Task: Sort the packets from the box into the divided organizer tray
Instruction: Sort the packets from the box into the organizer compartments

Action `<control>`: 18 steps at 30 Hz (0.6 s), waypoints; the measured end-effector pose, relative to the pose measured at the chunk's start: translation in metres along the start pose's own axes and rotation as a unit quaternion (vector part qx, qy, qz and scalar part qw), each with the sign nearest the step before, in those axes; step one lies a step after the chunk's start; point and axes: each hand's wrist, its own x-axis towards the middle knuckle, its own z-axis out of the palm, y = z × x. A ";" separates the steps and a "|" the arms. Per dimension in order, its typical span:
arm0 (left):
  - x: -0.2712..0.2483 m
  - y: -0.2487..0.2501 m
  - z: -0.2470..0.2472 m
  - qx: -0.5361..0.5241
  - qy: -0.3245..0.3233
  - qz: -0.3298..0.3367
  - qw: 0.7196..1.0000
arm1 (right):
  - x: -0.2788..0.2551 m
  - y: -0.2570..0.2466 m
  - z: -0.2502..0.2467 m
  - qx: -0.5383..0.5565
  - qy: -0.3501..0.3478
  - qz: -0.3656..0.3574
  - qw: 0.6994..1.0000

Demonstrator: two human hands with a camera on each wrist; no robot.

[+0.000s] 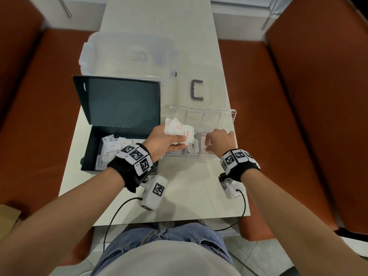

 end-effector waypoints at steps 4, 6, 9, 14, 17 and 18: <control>0.000 0.000 -0.001 0.002 0.005 -0.001 1.000 | 0.002 -0.003 0.004 -0.008 -0.002 -0.001 1.000; 0.000 0.001 -0.001 0.002 0.005 -0.002 1.000 | 0.003 -0.003 0.005 -0.011 -0.001 0.001 1.000; 0.000 0.000 -0.002 0.002 0.003 -0.002 1.000 | 0.005 -0.004 0.006 -0.020 -0.001 0.000 1.000; 0.002 0.000 0.001 -0.002 0.002 -0.001 1.000 | 0.006 -0.004 0.010 -0.021 0.007 -0.002 1.000; 0.002 0.000 0.003 -0.001 0.002 0.000 1.000 | 0.006 -0.002 0.011 -0.011 0.007 0.000 1.000; 0.002 0.000 0.003 -0.001 0.002 0.000 1.000 | 0.006 -0.001 0.011 -0.001 0.009 0.000 1.000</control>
